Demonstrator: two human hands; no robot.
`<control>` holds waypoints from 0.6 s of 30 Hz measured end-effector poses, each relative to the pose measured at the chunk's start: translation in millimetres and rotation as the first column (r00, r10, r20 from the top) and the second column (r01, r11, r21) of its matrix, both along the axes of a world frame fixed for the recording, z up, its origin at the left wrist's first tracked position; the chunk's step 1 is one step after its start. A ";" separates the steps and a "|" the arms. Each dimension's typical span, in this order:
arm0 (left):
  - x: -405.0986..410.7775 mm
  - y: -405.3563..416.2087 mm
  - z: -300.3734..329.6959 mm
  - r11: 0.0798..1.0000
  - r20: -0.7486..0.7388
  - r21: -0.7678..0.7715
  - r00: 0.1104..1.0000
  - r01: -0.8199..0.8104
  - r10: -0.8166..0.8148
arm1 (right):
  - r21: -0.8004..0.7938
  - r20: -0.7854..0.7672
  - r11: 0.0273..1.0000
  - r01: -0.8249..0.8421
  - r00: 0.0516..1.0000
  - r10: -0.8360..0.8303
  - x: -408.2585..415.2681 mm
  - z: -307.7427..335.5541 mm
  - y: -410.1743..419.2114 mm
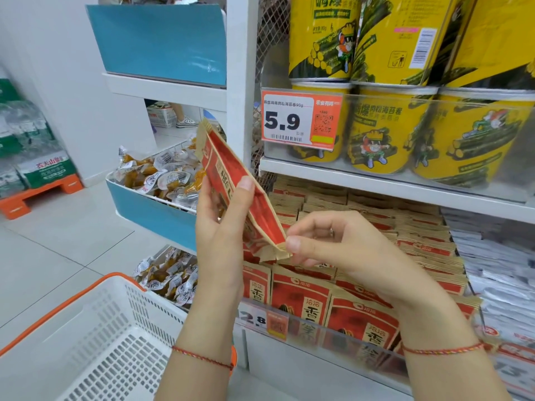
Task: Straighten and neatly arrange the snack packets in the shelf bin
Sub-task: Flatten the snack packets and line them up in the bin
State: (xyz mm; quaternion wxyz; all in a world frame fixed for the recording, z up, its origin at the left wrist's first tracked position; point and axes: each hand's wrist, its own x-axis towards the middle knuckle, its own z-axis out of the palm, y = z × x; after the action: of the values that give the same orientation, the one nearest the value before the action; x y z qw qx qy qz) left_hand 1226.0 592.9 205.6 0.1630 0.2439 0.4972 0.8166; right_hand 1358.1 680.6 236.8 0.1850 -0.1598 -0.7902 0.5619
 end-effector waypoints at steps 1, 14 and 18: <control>-0.2 0.1 -0.2 1.000 0.001 0.004 1.000 0.003 -0.003 | 0.002 -0.009 1.000 -0.006 1.000 0.006 -0.1 -0.2 -0.2; -1.7 2.9 -3.9 0.992 -0.094 -0.050 0.989 -0.119 0.114 | -0.029 -0.053 0.999 0.039 0.998 -0.040 -2.7 -0.7 -2.5; -1.6 0.9 -2.2 0.954 -0.179 -0.245 0.975 -0.173 0.131 | -0.007 -0.059 0.992 0.125 0.990 -0.125 -5.8 -2.4 -4.1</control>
State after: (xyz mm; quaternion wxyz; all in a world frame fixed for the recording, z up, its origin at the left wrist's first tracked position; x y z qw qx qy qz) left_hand 1224.4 593.8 203.4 0.0892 0.2466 0.6284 0.7323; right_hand 1352.3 676.5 234.4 0.2432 -0.1926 -0.7717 0.5552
